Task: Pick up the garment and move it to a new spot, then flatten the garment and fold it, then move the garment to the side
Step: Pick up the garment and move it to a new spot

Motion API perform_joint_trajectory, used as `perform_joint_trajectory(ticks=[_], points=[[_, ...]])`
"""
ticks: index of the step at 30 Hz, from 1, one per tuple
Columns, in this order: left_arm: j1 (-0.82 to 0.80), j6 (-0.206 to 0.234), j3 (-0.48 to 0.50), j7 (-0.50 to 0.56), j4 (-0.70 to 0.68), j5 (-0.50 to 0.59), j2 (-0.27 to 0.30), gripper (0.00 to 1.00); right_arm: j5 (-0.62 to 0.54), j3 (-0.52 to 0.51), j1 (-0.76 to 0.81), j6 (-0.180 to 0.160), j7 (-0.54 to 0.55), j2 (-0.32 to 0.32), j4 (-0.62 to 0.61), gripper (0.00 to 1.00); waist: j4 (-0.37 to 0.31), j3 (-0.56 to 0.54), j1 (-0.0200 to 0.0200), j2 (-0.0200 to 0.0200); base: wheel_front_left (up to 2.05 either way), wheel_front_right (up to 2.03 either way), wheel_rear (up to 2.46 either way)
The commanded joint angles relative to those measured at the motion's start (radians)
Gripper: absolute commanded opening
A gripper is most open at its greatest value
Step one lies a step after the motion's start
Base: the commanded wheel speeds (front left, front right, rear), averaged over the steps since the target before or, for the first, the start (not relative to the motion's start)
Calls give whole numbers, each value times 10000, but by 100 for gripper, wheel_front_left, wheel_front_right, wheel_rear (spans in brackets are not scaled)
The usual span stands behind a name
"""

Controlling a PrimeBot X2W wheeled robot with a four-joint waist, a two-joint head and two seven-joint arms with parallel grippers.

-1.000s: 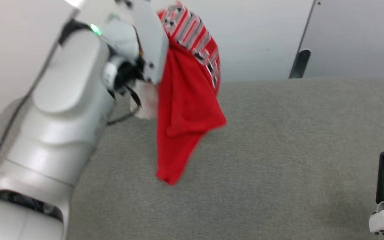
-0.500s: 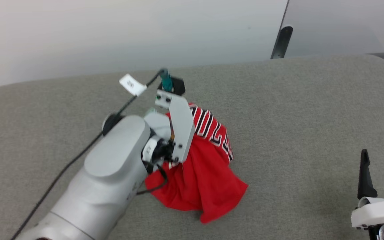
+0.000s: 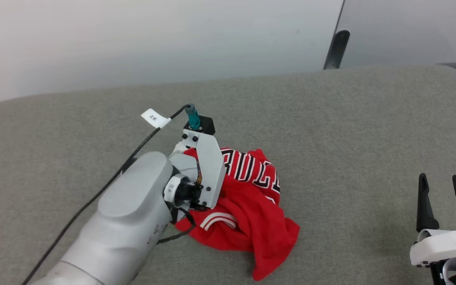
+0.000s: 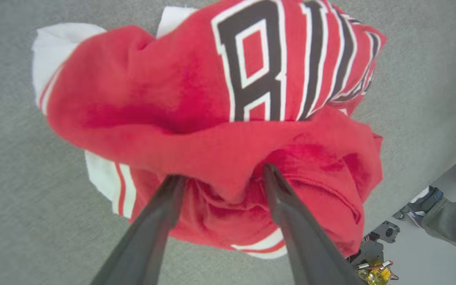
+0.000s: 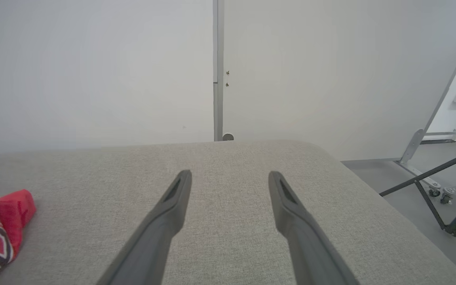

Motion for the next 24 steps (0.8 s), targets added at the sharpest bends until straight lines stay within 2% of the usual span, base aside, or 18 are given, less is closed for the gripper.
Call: perform_joint_trajectory(ticks=[1,6,10,15,20,24], points=[[-76,-107,-4,17,-80,-27,74,100,39,40,-16,1,-32,-81,29,100,272,-316,0,0,0,0,0],[275,-292,132,-102,-587,-213,387,100,90,215,272,1,63,-204,-7,100,675,-873,0,0,0,0,0],[666,-473,408,-859,-1397,-280,776,100,128,464,391,1,32,-265,-191,100,955,-1167,0,0,0,0,0],[1459,-833,795,-2537,-2566,-165,1407,100,123,766,634,1,-55,-274,-418,100,1283,-1438,0,0,0,0,0],[2287,-889,1536,-4460,-3235,-257,1822,100,-8,1044,863,1,-123,-328,-524,100,1530,-1608,0,0,0,0,0],[2968,-1124,1989,-6194,-3630,-147,2150,100,-81,1163,920,1,-127,-371,-565,100,1664,-1687,0,0,0,0,0]])
